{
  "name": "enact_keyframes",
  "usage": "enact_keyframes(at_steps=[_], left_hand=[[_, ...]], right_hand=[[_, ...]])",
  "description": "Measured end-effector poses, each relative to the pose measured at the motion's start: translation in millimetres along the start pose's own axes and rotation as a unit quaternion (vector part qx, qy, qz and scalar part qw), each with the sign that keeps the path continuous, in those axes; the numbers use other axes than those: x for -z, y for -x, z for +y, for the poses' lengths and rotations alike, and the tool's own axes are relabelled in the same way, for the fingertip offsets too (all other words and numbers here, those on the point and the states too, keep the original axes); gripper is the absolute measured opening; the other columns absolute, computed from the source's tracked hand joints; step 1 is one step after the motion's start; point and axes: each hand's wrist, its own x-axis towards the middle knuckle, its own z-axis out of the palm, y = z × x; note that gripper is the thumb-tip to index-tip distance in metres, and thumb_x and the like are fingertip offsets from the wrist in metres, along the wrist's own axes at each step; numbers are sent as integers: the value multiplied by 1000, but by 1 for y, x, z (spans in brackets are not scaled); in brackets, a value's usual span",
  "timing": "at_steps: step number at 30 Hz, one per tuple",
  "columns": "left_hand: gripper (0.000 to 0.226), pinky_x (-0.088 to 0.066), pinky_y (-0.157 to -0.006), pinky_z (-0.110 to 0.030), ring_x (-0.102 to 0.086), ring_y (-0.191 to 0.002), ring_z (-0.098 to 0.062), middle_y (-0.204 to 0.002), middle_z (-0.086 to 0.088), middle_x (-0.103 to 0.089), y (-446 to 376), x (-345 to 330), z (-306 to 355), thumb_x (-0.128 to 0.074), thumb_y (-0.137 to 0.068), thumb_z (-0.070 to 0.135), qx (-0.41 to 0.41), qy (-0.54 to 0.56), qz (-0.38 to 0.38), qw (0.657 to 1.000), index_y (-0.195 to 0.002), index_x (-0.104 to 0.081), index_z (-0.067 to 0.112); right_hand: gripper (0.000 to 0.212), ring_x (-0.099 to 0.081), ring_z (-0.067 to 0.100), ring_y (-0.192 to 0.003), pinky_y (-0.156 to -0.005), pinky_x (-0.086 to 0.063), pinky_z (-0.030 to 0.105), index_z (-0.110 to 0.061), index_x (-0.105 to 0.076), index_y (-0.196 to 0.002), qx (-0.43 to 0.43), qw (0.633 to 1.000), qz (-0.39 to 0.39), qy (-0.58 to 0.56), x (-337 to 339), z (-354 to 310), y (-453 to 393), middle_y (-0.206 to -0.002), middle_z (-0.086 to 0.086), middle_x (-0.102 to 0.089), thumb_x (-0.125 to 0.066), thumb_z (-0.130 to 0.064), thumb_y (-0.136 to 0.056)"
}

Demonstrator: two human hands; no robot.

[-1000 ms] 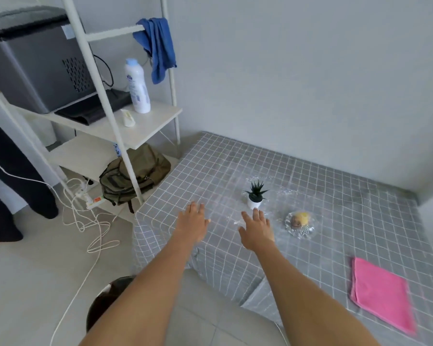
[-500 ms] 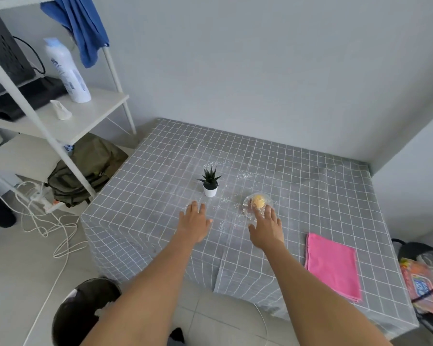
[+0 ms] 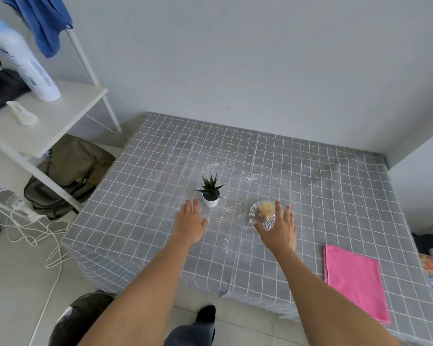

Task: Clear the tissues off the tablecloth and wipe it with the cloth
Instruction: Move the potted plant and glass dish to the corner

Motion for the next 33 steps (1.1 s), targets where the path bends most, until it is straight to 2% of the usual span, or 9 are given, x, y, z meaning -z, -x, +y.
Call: enact_keyframes(at_steps=[5,9,14,19,26,30,33], left_hand=[[82,-16,-119,-42,-15,-146,-28,-158,-16,-15,-29,-18,-5,-50,-94,47,-26,131,77,988,-151,-10,4],[84,-24,-116,-45,-25,-143,-29,-155,-15,-26,-41,-35,-4,-59,-89,46,-37,196,123,972,-149,-19,4],[78,-31,-111,-46,-37,-135,-29,-147,-13,-39,-53,-44,4,-63,-87,44,-35,262,175,948,-145,-30,3],[66,-41,-102,-41,-50,-123,-25,-133,-8,-55,-62,-49,14,-69,-84,39,-19,312,228,922,-134,-46,4],[58,-52,-85,-34,-59,-109,-19,-122,-3,-62,-64,-52,19,-69,-84,38,-26,328,247,911,-131,-49,10],[54,-51,-86,-32,-59,-108,-17,-120,-1,-63,-64,-51,19,-69,-85,36,-36,336,250,907,-129,-50,11],[48,-52,-84,-35,-61,-105,-17,-117,-1,-64,-63,-50,19,-69,-85,30,-36,351,253,901,-126,-52,11]], right_hand=[[105,-14,34,-146,-110,-32,53,-34,-10,-152,-28,991,46,-123,-24,5,-7,-161,12,-6,-78,-48,-72],[110,-25,35,-142,-96,-43,53,-38,-11,-151,-29,986,76,-144,-39,10,-8,-160,10,-11,-81,-49,-67],[107,-27,36,-140,-102,-39,58,-34,-15,-148,-12,981,119,-151,-50,8,-15,-154,13,-24,-81,-54,-65],[108,-25,35,-141,-105,-34,53,-27,-19,-148,2,977,145,-156,-58,10,-18,-152,16,-28,-82,-53,-64],[107,-25,38,-140,-109,-30,58,-31,-18,-147,6,975,160,-151,-62,12,-22,-151,17,-30,-82,-52,-63],[108,-24,39,-140,-110,-27,60,-32,-18,-147,12,974,166,-153,-66,14,-24,-151,18,-29,-83,-50,-63],[106,-29,39,-137,-111,-26,58,-25,-24,-147,27,972,177,-150,-66,15,-27,-145,19,-36,-84,-46,-63]])
